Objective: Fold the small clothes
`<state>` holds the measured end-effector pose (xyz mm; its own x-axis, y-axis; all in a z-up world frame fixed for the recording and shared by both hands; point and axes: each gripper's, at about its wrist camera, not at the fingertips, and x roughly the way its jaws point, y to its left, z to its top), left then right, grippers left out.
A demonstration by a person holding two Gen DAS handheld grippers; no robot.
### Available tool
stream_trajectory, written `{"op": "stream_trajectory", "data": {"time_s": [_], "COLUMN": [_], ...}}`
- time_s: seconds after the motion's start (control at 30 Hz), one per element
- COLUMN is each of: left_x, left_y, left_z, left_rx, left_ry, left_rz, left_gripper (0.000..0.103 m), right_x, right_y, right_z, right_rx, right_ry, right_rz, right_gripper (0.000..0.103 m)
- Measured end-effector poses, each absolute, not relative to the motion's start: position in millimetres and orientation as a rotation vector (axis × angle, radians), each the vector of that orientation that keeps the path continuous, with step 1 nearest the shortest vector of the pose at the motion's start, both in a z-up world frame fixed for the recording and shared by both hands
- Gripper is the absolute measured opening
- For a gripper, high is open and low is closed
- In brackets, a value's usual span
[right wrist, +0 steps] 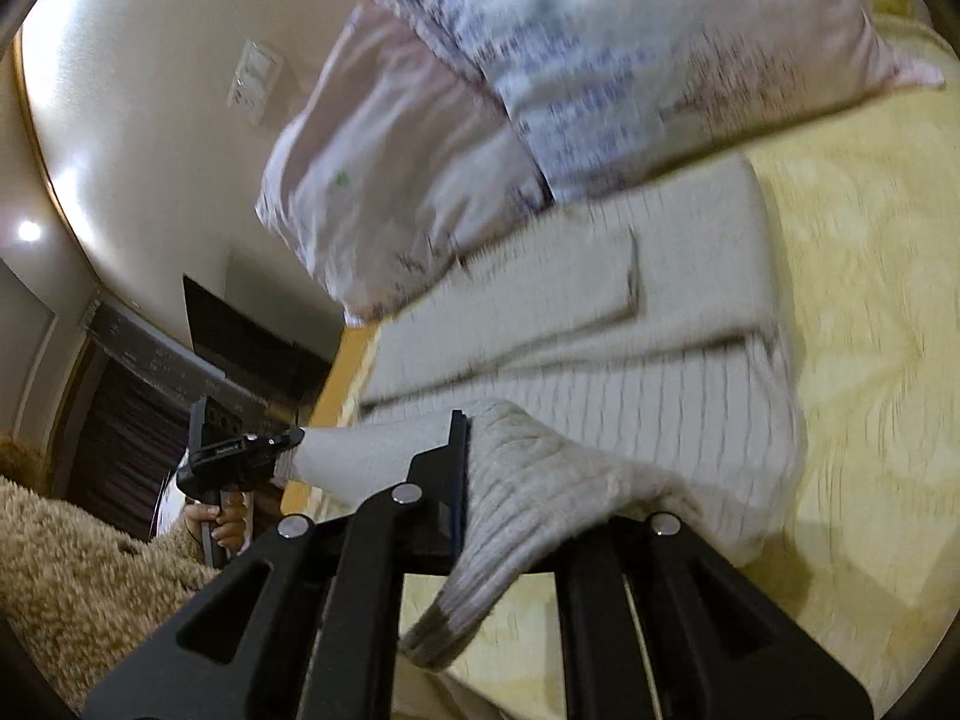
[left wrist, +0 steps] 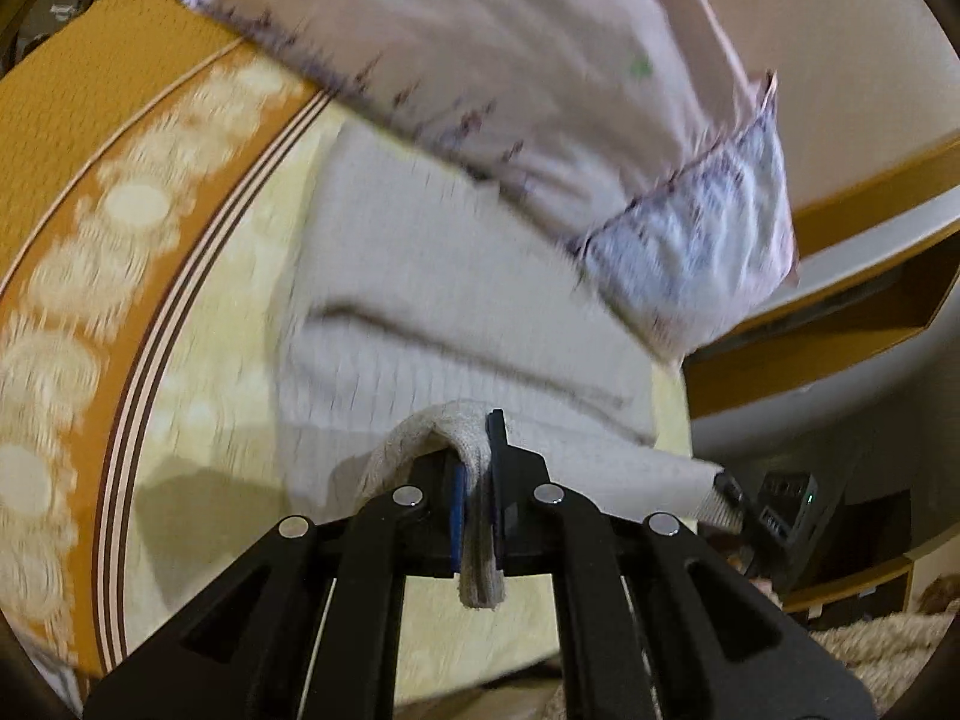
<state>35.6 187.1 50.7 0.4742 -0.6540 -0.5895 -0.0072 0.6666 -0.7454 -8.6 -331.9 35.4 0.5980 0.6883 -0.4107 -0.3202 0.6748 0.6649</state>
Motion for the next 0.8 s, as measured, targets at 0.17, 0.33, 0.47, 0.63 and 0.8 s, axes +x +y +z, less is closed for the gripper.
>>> {"op": "stream_trajectory", "data": {"time_s": [0.17, 0.33, 0.47, 0.63, 0.8], "left_x": [71.9, 110.0, 144.8, 179.3, 201.7], "left_y": [184.7, 189.4, 184.4, 177.2, 174.4], "left_z": [64.5, 75.9, 67.6, 31.9, -5.6], "left_rx": [-0.778, -0.834, -0.838, -0.861, -0.93], "left_ry": [0.929, 0.844, 0.828, 0.9, 0.967], "left_rz": [-0.46, -0.46, -0.443, -0.402, -0.336], "left_gripper": [0.005, 0.005, 0.005, 0.005, 0.005], "right_x": [19.8, 45.9, 78.5, 118.0, 147.4], "right_y": [-327.0, -329.3, -331.2, -333.7, -338.7], "right_z": [54.2, 69.3, 66.2, 32.6, 6.7], "right_rx": [0.575, 0.594, 0.634, 0.702, 0.764], "right_ry": [0.619, 0.547, 0.534, 0.643, 0.718], "right_rz": [0.615, 0.594, 0.55, 0.467, 0.388], "right_gripper": [0.007, 0.007, 0.007, 0.007, 0.01]}}
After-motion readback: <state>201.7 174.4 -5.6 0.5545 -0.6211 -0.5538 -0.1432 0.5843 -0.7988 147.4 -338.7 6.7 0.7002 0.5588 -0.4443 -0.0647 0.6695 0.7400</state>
